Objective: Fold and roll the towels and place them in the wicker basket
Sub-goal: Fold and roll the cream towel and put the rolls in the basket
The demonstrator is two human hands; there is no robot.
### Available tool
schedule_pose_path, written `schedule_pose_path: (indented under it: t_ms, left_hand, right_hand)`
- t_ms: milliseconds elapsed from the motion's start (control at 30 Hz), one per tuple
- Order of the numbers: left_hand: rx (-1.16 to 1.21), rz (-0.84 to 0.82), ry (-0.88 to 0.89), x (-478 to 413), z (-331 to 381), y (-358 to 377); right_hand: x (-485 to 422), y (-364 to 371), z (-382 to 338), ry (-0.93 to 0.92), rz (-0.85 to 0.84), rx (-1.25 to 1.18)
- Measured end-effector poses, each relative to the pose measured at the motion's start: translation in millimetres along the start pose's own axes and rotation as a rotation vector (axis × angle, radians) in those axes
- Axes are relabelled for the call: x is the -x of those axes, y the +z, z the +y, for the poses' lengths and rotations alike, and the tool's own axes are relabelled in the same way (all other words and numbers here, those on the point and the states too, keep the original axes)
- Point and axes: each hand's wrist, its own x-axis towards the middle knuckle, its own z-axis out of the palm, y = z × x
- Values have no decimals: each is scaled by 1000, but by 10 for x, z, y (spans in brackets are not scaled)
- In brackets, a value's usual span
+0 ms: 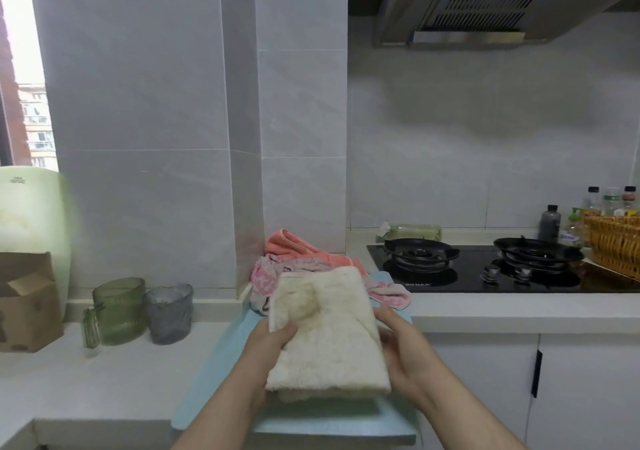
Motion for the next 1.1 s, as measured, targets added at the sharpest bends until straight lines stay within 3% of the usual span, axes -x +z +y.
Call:
schedule_pose_path:
  t_ms: [100,200,267,367,467,533,633,800,967,1100]
  left_hand:
    - [262,156,91,-57,-51,86]
    - [315,248,139,-76,-210,193]
    - [291,242,132,-39,-275,244]
    - [368,161,94,-17,-201,183]
    - [576,46,-146,-24,3,-48]
    - [578,-50,-314,-67,103,-189]
    - [427,-195,-425,-98,188,-212]
    - [143,-247,-262,-173,101,-254]
    - [165,-131,-23,-208,13,-320]
    - [152,-202,8,-171,5,-302]
  right_hand:
    - [-45,40,150,86,-74,-270]
    - [-116,222,351,100,-97,-100]
    - [-226,287,393,9,-14,56]
    - [-392,186,288,-113,75,296]
    - [-467,25,180,-124,-19,358]
    - [-481,-32,166,-99,-83,336]
    - [-509,-88,178,-79,-145,316]
    - [-566,-184,203,-95,-187,228]
    - [-553,-130,261,-92,-232,245]
    - [-565,-146,245,-167,-154,338]
